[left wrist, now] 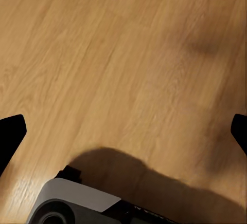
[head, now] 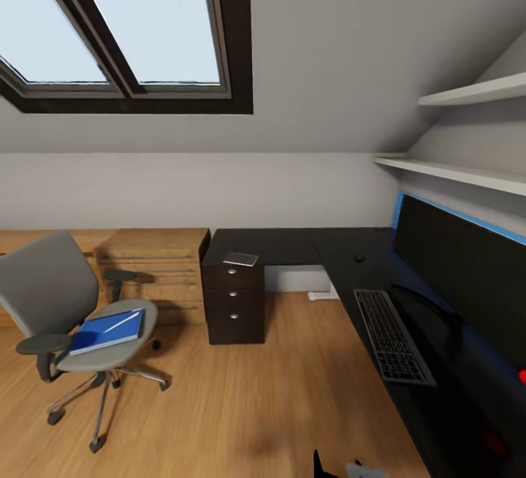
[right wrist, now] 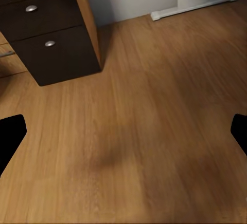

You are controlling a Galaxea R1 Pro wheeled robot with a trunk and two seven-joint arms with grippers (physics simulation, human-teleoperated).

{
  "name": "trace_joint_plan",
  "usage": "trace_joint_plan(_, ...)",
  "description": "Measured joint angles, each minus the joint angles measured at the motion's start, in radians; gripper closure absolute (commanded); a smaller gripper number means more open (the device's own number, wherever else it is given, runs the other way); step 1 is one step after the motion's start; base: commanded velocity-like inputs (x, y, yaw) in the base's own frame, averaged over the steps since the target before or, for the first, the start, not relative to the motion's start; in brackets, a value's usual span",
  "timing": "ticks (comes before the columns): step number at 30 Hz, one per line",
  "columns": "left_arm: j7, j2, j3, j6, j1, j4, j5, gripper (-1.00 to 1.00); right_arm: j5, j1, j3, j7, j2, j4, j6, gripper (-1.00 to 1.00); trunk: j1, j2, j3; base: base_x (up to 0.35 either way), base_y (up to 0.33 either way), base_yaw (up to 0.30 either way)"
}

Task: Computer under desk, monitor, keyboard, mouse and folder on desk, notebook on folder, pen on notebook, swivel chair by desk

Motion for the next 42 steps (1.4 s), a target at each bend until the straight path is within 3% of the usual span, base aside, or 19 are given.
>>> trace_joint_plan(15,0.000,0.000,0.000,0.000,0.000,0.010,0.001,-1.00,0.001,0.000,0.001,0.000,0.001,0.001,-0.002,-1.00,0.000,0.000,0.000,0.339,0.000,0.015)
trace_joint_plan(21,0.000,0.000,0.000,0.000,0.000,0.014,0.002,-1.00,0.001,0.000,0.001,0.000,0.001,0.008,-0.049,-1.00,0.000,0.000,0.000,0.333,0.000,0.221)
trace_joint_plan(30,0.003,0.000,0.000,0.000,0.000,0.014,0.001,-1.00,0.001,0.000,0.001,0.000,0.000,0.023,-0.060,-1.00,0.001,0.000,0.000,0.067,0.000,0.237)
trace_joint_plan(42,0.003,0.000,-0.001,0.000,0.000,0.014,0.000,-1.00,0.001,0.000,0.001,0.000,-0.001,0.023,-0.060,-1.00,0.000,0.000,0.000,0.288,0.000,0.023)
